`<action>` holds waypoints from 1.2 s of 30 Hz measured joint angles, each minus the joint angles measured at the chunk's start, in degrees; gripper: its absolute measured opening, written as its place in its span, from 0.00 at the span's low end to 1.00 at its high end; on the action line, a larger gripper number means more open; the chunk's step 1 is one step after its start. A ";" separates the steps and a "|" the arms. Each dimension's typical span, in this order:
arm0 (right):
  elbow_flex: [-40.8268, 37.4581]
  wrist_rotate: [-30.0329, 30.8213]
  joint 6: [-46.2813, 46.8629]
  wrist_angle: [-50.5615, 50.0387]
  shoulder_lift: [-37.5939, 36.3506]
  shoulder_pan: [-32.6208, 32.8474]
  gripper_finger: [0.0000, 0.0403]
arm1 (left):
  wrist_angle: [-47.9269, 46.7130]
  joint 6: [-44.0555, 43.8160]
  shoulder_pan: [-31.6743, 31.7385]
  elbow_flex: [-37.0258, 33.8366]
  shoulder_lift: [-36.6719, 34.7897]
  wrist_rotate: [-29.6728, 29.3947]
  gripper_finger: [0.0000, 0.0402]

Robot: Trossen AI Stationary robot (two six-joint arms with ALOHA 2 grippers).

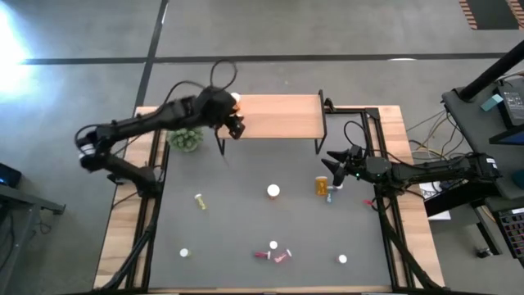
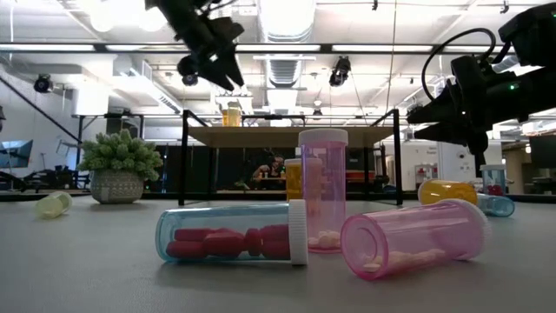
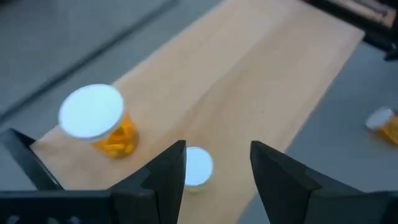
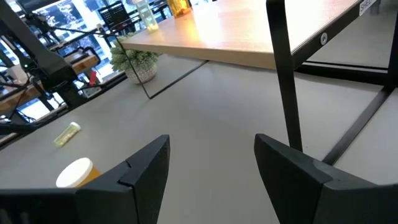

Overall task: Pick and place medicine bottles onto shelf by color
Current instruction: Put the top yellow pill bottle to the right of the orange pill bottle on the shelf

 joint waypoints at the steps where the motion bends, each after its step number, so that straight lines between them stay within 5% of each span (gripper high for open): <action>1: 0.00 0.02 0.00 0.00 0.02 0.00 0.56 | 3.91 0.02 -0.66 -3.41 -1.71 -1.55 0.41; 7: 0.00 0.01 0.02 0.00 0.00 0.00 0.56 | 30.48 4.02 -4.44 -22.81 -8.54 -10.87 0.41; 14: 0.00 0.00 0.00 0.00 0.00 0.00 0.56 | 57.80 11.21 -6.56 -37.83 -8.97 -14.07 0.41; 36: -0.02 0.02 0.01 0.00 0.00 0.00 0.56 | 71.16 9.68 -6.89 -39.58 1.43 -20.16 0.40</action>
